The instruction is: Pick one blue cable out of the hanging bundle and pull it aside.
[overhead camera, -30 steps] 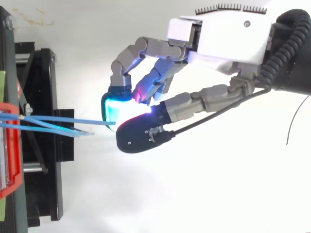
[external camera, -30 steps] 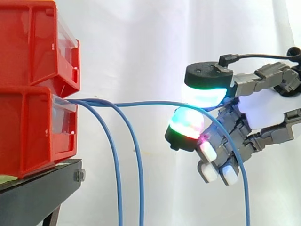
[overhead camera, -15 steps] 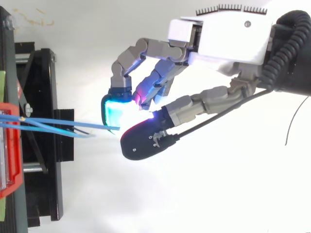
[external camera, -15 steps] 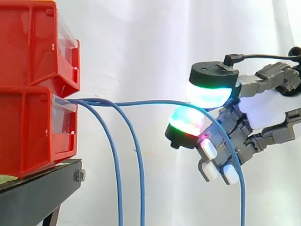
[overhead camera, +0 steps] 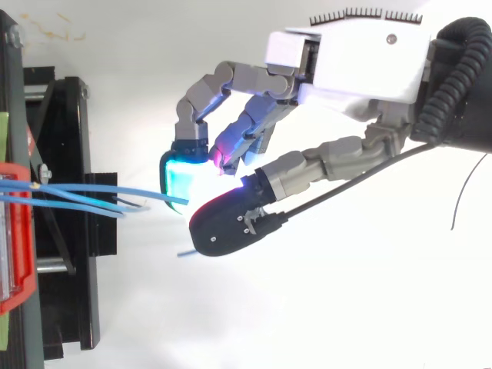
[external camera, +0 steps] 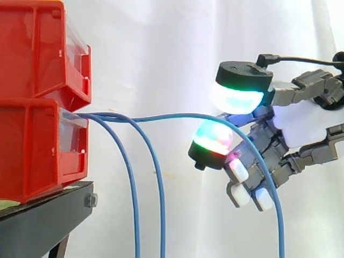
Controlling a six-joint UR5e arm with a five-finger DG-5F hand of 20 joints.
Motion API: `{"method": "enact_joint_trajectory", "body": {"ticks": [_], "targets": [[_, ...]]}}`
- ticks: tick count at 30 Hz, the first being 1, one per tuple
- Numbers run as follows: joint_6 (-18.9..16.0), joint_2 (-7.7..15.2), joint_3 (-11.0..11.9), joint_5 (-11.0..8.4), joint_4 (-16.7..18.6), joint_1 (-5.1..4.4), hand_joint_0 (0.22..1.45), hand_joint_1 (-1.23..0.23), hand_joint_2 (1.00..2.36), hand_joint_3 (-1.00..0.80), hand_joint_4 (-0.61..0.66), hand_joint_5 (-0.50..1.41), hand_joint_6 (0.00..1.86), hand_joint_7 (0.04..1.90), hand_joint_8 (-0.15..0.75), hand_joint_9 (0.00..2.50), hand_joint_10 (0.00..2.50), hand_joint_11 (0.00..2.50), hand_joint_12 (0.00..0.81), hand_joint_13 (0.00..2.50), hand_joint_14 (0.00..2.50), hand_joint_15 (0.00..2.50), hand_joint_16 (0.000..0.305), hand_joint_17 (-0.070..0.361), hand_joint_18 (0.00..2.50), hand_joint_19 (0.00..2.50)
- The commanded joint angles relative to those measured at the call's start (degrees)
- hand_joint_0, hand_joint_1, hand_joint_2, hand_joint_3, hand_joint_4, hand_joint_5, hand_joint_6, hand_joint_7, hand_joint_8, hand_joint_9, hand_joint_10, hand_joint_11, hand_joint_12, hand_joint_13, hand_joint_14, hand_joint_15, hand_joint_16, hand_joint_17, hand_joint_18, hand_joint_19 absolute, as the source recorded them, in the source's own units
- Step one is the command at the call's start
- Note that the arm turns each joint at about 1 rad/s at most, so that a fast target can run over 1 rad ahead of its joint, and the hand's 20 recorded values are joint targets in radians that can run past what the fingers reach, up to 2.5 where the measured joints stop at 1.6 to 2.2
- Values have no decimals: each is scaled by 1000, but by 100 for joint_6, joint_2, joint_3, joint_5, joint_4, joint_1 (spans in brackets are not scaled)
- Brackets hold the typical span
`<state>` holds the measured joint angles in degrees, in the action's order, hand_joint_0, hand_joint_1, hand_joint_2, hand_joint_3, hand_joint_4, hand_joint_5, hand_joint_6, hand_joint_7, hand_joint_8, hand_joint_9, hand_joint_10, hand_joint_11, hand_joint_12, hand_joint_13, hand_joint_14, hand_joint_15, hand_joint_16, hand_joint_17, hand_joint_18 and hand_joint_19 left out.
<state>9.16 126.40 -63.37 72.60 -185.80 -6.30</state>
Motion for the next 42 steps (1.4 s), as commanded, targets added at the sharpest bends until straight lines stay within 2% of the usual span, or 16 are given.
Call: {"method": "enact_joint_trajectory", "body": {"ticks": [1, 8, 12, 14, 17, 24, 28, 31, 34, 38, 42], "targets": [[-2, -1, 0, 0, 0, -3, 451, -669, 1000, -500, 39, -158, 921, 848, 288, 914, 18, 740, 379, 794, 22, 670, 53, 119, 687, 774], [-2, -1, 0, 0, 0, 5, 490, -787, 1000, -500, 24, -142, 923, 870, 273, 927, 21, 740, 361, 797, 21, 675, 49, 110, 682, 770], [-2, -1, 0, 0, 0, -3, 587, -749, 1000, -500, 2, -124, 921, 950, 254, 971, 23, 758, 333, 809, 25, 679, 42, 96, 675, 789], [-2, -1, 0, -9, 0, -3, 597, -771, 1011, -361, 6, -111, 934, 973, 261, 1014, 23, 762, 336, 833, 25, 681, 41, 93, 702, 790], [-2, -1, 0, -18, 0, -12, 590, -801, 1017, -257, 31, -97, 938, 1000, 269, 1061, 24, 763, 333, 856, 26, 692, 42, 95, 757, 784], [-28, -1, 0, -18, 0, -21, 586, -834, 1026, -121, 59, -73, 935, 1046, 263, 1140, 24, 743, 329, 901, 26, 706, 42, 96, 783, 779], [-187, -1, 0, -26, -61, -47, 584, -854, 1025, -65, 44, -60, 933, 1050, 268, 1157, 23, 681, 339, 916, 25, 690, 45, 100, 811, 753], [-415, -1, 0, -18, -167, -74, 583, -863, 1023, -45, 35, -52, 931, 1039, 277, 1145, 19, 600, 352, 928, 23, 670, 47, 106, 834, 728], [-925, -1, 9, 9, -360, -118, 580, -864, 1023, -30, 25, -50, 930, 1038, 278, 1115, 18, 530, 355, 915, 23, 623, 48, 108, 843, 702], [-1400, -1, 0, 9, -457, -161, 583, -871, 1020, -16, 7, -45, 928, 1026, 276, 1034, 13, 374, 358, 897, 19, 560, 49, 110, 852, 675], [-1716, -1, 0, 53, -474, -170, 583, -876, 1020, -5, 1, -42, 926, 1031, 267, 991, 12, 321, 365, 889, 18, 532, 50, 112, 852, 652]]}}
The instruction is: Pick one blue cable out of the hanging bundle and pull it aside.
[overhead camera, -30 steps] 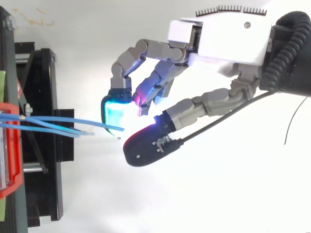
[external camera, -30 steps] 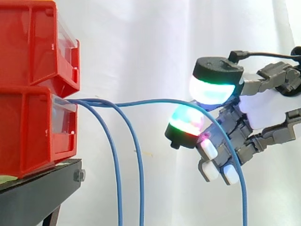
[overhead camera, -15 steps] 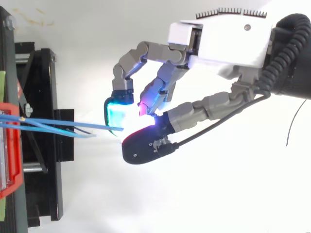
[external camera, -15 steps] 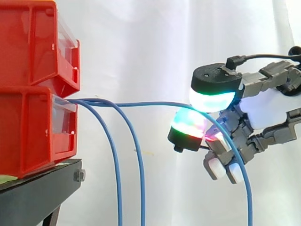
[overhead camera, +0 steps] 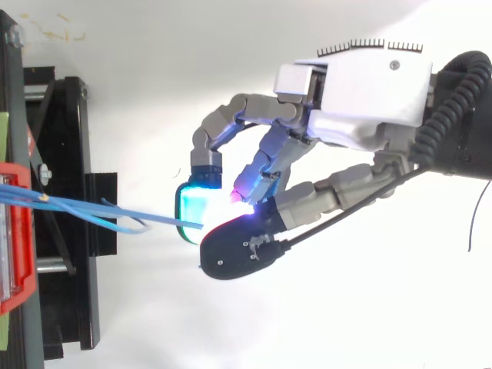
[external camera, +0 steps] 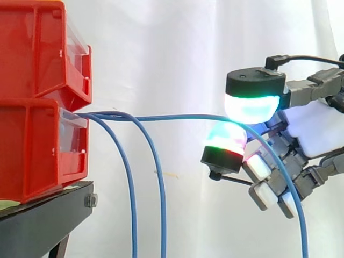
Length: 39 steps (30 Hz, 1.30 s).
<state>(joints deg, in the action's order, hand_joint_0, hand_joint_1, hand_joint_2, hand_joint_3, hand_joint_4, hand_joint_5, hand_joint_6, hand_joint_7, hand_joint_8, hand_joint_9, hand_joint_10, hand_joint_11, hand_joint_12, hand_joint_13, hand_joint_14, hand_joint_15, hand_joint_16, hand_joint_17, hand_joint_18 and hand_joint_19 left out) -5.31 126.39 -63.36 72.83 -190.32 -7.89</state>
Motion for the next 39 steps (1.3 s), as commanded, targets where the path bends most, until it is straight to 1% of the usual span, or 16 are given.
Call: {"method": "enact_joint_trajectory", "body": {"ticks": [1, 3, 4, 10, 11, 13, 22, 30, 39], "targets": [[-330, 0, 0, 47, -22, -29, 583, -877, 1019, 2, -6, -41, 926, 1027, 268, 987, 11, 308, 363, 885, 18, 526, 50, 112, 848, 652], [-366, -9, 0, 47, -22, -29, 583, -877, 1018, 8, -9, -40, 925, 1023, 267, 982, 11, 300, 365, 885, 20, 526, 50, 113, 850, 651], [-453, -26, 0, 47, -31, -38, 584, -878, 1018, 10, -9, -39, 925, 1025, 268, 982, 11, 300, 365, 884, 20, 533, 50, 113, 850, 649], [-489, -44, 0, 39, -40, -46, 589, -891, 1017, 40, -32, -30, 917, 1034, 268, 982, 11, 297, 371, 887, 20, 543, 51, 116, 849, 648], [-550, -44, 0, 39, -40, -46, 593, -900, 1018, 57, -37, -29, 917, 1033, 268, 987, 10, 292, 373, 890, 20, 544, 52, 117, 845, 648], [-568, -35, 0, 47, -40, -55, 595, -906, 1017, 74, -41, -26, 918, 1027, 270, 999, 11, 307, 376, 909, 18, 555, 52, 118, 849, 641], [-515, -35, 0, 39, -14, -55, 604, -942, 1014, 167, -101, -12, 914, 1024, 274, 1112, 12, 336, 392, 998, 21, 601, 55, 125, 943, 651], [-489, -35, -9, 47, 109, -55, 612, -944, 1012, 174, -100, -10, 913, 1022, 272, 1132, 12, 333, 398, 1020, 21, 604, 56, 126, 971, 643], [-480, -35, -9, 47, 144, -55, 615, -941, 1012, 164, -100, -10, 913, 1027, 277, 1138, 14, 334, 401, 1015, 21, 610, 55, 124, 954, 644]]}}
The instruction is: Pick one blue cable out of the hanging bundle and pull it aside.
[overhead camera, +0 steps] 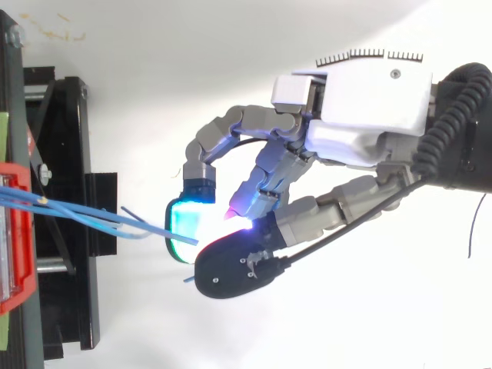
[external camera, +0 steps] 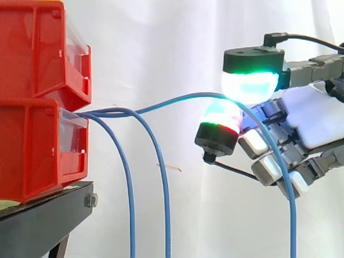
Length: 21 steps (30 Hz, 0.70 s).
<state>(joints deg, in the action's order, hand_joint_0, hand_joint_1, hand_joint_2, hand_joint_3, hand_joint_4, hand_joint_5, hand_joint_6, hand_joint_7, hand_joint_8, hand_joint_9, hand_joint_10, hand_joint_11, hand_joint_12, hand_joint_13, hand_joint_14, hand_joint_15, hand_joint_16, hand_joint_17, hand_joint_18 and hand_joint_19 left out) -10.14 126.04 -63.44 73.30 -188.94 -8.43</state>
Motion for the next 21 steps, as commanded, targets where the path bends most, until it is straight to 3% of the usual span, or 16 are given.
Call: {"method": "enact_joint_trajectory", "body": {"ticks": [1, 21], "targets": [[3, 0, -1, 0, 7, 0, 614, -941, 1012, 165, -97, -10, 913, 1022, 277, 1138, 12, 330, 399, 1016, 20, 611, 55, 124, 953, 643], [3, 9, -1, -9, 7, 9, 611, -930, 1014, 152, -102, -12, 916, 1014, 281, 1143, 14, 358, 403, 1010, 21, 627, 55, 124, 911, 632]]}}
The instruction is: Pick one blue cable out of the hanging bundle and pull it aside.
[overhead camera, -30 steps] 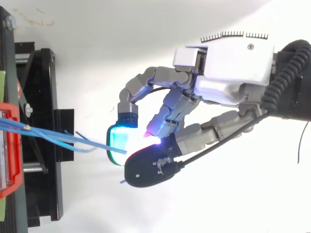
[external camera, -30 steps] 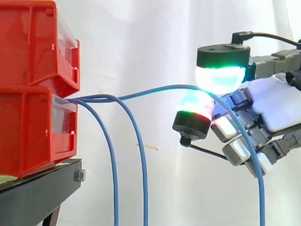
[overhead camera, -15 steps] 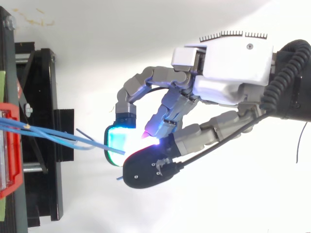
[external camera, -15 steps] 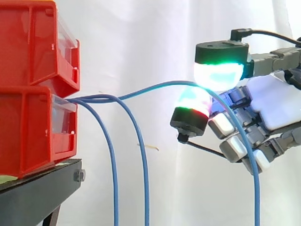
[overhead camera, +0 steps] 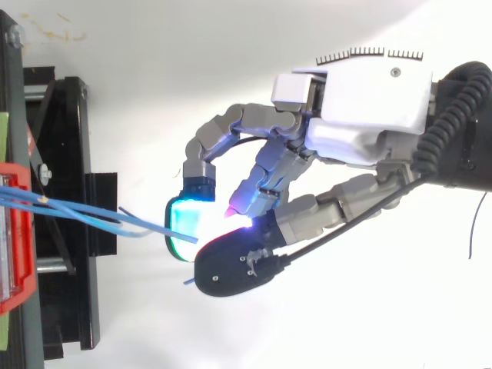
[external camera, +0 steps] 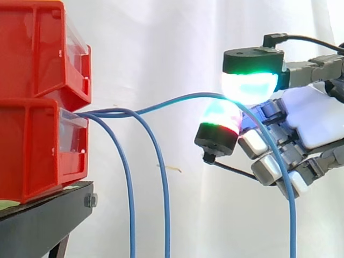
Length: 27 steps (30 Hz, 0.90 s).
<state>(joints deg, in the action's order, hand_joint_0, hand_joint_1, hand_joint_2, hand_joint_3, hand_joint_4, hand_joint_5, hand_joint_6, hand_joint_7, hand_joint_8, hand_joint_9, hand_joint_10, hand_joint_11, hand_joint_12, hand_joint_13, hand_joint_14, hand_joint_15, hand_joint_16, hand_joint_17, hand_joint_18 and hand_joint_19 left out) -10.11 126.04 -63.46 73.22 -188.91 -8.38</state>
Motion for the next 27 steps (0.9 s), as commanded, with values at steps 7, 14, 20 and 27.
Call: {"method": "enact_joint_trajectory", "body": {"ticks": [7, 14, 20, 27], "targets": [[0, -1, 0, -1, 4, -6, 611, -928, 1014, 147, -102, -13, 917, 1011, 281, 1151, 13, 368, 402, 1022, 22, 653, 55, 124, 901, 644], [0, -1, 0, -1, 4, -6, 611, -927, 1014, 147, -98, -13, 917, 1006, 282, 1173, 15, 391, 404, 1039, 21, 662, 55, 123, 896, 655], [0, -1, -9, -1, 4, -6, 610, -927, 1014, 147, -98, -13, 916, 1011, 291, 1198, 14, 396, 400, 1045, 22, 673, 55, 124, 899, 656], [0, -1, 0, -1, 4, -6, 612, -928, 1014, 141, -98, -13, 916, 1012, 291, 1202, 14, 417, 404, 1055, 23, 671, 55, 125, 904, 653]]}}
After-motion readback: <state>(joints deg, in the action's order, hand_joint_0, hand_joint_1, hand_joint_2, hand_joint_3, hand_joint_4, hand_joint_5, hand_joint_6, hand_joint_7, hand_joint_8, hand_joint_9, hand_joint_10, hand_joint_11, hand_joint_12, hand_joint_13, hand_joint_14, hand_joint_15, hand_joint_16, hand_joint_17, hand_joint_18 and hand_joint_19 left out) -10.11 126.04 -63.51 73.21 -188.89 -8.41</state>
